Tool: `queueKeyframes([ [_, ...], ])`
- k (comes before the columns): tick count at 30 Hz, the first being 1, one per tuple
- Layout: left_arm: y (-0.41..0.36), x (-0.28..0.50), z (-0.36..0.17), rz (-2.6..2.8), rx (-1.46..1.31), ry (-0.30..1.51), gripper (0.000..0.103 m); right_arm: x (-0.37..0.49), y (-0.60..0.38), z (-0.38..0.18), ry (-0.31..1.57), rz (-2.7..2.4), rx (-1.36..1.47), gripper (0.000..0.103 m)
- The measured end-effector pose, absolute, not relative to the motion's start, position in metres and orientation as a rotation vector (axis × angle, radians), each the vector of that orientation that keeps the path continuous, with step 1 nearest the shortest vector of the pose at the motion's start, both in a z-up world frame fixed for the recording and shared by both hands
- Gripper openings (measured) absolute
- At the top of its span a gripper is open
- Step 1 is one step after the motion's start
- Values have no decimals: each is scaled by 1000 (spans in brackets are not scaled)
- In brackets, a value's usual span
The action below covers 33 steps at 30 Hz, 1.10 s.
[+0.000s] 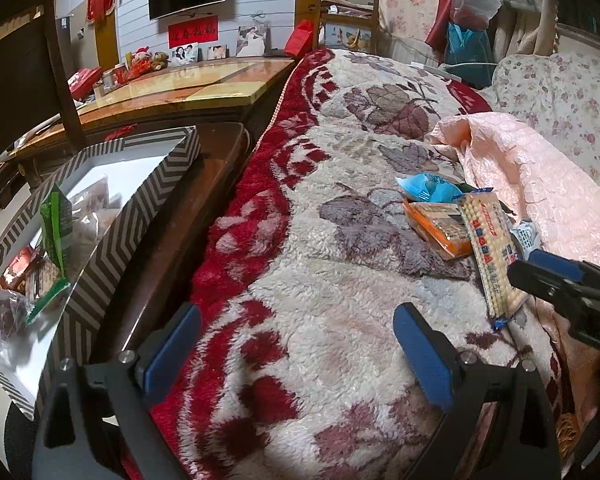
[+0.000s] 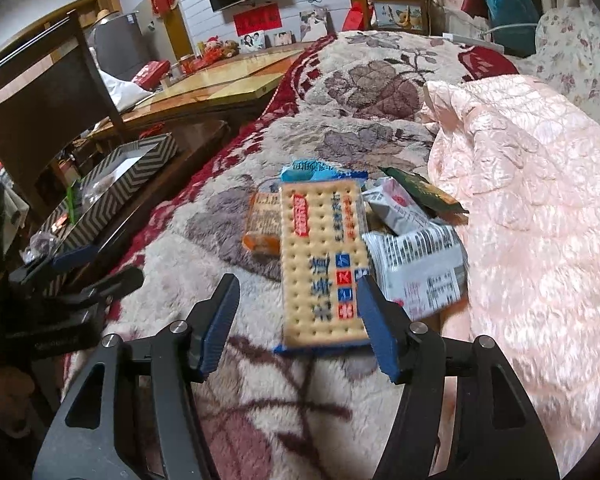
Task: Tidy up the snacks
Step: 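Grasp the blue-wrapped snack with the left tool while the right grasps the cracker packet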
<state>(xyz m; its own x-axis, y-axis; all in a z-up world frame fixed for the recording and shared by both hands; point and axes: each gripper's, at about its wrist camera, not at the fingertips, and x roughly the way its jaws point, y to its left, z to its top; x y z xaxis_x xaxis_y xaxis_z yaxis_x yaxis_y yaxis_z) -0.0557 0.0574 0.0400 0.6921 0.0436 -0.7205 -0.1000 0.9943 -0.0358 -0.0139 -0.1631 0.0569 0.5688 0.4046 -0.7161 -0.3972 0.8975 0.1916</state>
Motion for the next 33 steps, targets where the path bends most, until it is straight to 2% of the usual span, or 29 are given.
queueKeyframes([
  [18, 57, -53, 35, 72, -90, 828, 98, 30, -147, 34, 982, 430, -58, 62],
  [19, 58, -53, 35, 71, -91, 829, 98, 31, -149, 34, 984, 433, -48, 56],
  [33, 40, -31, 51, -4, -72, 826, 98, -13, -178, 46, 1028, 503, 43, 55],
])
